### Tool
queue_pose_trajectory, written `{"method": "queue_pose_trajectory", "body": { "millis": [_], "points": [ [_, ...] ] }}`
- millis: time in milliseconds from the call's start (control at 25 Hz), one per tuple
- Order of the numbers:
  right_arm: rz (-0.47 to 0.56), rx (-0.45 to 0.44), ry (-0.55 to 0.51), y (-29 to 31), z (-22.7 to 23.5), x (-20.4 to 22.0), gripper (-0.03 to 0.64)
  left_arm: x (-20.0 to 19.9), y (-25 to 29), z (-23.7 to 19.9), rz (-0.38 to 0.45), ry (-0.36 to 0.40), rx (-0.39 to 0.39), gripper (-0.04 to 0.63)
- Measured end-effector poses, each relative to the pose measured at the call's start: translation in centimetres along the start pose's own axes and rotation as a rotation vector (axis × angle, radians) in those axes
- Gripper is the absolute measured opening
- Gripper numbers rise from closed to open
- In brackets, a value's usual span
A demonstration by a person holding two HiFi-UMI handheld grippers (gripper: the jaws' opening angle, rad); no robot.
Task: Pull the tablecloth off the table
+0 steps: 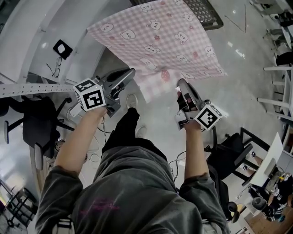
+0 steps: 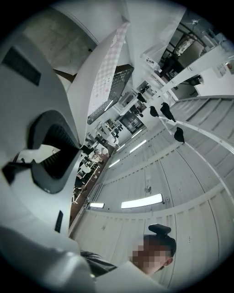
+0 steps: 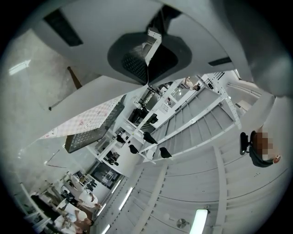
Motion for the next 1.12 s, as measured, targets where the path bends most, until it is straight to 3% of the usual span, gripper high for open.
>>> {"method": "queue_pose_trajectory", "body": {
  "millis": [200,480,760,1120],
  "points": [
    [0.016,-0.049,-0.004,-3.5,-1.9,2.0,0.005,1.8,-2.0,3.9,0.014,0.024,0.014,0.0],
    [0.027,-0.048,-0.017,-7.2,-3.2,3.3,0.005,3.3,-3.4,7.5,0.022,0.049,0.028,0.0],
    [0.017,-0.071,-0.04,-8.2,-4.4,3.5,0.005,3.8,-4.5,9.1,0.073,0.027,0.029,0.0],
    [-0.002,-0.117,-0.036,-15.1,-6.5,6.8,0.005,8.1,-7.6,16.1,0.115,0.014,0.022,0.0]
  ]
}}
Point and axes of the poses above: the fingertips, and each gripper's own axes: y forward along the fingers, z to its right, x out of its underside, the point moved 5 cm from there along -y, backward along the fingers, and after that the axes turned 6 degrees about x, right-handed, at the moved point
